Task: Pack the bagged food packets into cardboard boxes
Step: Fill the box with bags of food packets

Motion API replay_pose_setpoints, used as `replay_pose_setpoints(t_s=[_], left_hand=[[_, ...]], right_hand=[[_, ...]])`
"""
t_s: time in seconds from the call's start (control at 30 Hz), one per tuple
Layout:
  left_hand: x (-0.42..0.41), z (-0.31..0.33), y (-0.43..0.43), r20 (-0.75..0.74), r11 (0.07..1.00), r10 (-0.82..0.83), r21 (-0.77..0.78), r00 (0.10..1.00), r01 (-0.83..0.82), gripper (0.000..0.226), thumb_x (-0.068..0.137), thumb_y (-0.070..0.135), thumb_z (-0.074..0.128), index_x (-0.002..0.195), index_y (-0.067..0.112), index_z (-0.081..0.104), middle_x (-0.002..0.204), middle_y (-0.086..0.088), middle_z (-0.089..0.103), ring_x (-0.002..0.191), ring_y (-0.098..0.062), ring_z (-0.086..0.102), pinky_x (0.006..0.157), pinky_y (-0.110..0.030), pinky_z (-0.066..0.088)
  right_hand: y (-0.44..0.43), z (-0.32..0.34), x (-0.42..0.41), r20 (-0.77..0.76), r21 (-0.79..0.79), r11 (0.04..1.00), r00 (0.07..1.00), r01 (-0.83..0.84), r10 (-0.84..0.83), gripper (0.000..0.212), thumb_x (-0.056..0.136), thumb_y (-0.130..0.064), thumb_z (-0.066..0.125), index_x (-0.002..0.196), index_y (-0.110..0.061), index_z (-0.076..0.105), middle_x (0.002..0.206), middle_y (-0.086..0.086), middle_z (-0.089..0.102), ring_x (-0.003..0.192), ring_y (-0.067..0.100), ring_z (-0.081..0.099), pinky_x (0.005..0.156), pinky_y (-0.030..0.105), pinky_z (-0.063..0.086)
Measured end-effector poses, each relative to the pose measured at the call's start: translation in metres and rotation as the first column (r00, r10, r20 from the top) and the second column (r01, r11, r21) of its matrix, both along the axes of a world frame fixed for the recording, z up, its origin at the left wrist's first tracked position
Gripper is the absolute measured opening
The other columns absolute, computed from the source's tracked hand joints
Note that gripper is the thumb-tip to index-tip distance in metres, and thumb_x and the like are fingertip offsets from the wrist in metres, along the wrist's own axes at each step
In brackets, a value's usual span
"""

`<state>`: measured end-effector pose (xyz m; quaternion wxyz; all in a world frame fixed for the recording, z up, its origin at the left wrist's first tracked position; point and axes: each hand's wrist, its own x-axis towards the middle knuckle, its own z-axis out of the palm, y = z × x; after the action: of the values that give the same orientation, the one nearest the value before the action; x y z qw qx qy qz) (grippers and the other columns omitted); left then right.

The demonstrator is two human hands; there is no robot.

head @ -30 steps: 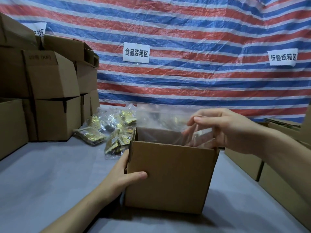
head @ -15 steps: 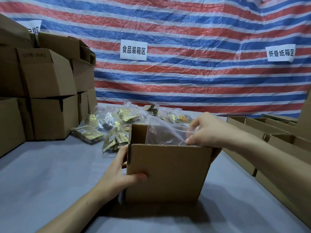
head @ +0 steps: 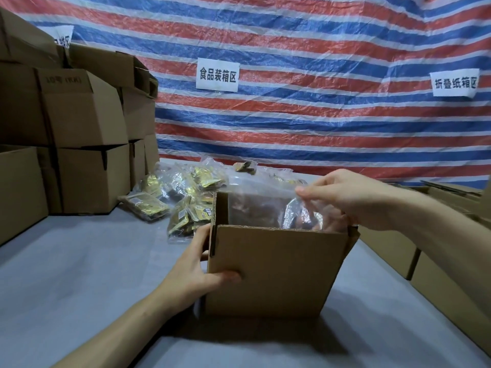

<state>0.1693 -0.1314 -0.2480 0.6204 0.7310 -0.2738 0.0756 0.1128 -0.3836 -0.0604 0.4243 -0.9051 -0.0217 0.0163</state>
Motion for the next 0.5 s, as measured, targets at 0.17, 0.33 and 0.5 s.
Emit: replay_pose_setpoints(t_s=[0.17,0.33,0.5], left_hand=[[0.003,-0.003,0.000,-0.017,1.000,0.007,-0.009,1.000,-0.007,0.071,0.052,0.051,0.087,0.115,0.058,0.055,0.115,0.017,0.070,0.108,-0.006,0.066,0.084,-0.024,0.052],[0.003,-0.003,0.000,-0.016,1.000,0.011,-0.004,1.000,-0.011,0.078,0.053,0.048,0.087,0.124,0.043,0.055,0.116,0.014,0.070,0.109,-0.010,0.066,0.088,-0.028,0.050],[-0.001,0.002,0.000,-0.001,1.000,0.018,0.021,1.000,-0.018,0.084,0.054,0.049,0.085,0.129,0.029,0.051,0.115,0.019,0.068,0.109,-0.004,0.065,0.092,-0.031,0.048]], right_hand=[[0.008,-0.010,0.015,0.170,-0.346,0.922,0.978,0.177,-0.124,0.031,0.086,-0.041,0.077,0.076,-0.011,0.078,0.057,-0.001,0.069,0.049,0.011,0.066,0.044,0.022,0.051],[0.023,-0.010,0.016,0.147,-0.531,0.826,0.980,0.192,-0.133,0.021,0.074,-0.037,0.088,0.076,-0.019,0.078,0.062,-0.005,0.073,0.063,0.013,0.072,0.053,0.025,0.057],[0.035,-0.006,0.002,0.538,-0.659,0.615,0.843,0.434,-0.018,0.014,0.076,-0.031,0.083,0.085,-0.026,0.074,0.083,-0.003,0.070,0.082,0.021,0.066,0.069,0.037,0.052]])
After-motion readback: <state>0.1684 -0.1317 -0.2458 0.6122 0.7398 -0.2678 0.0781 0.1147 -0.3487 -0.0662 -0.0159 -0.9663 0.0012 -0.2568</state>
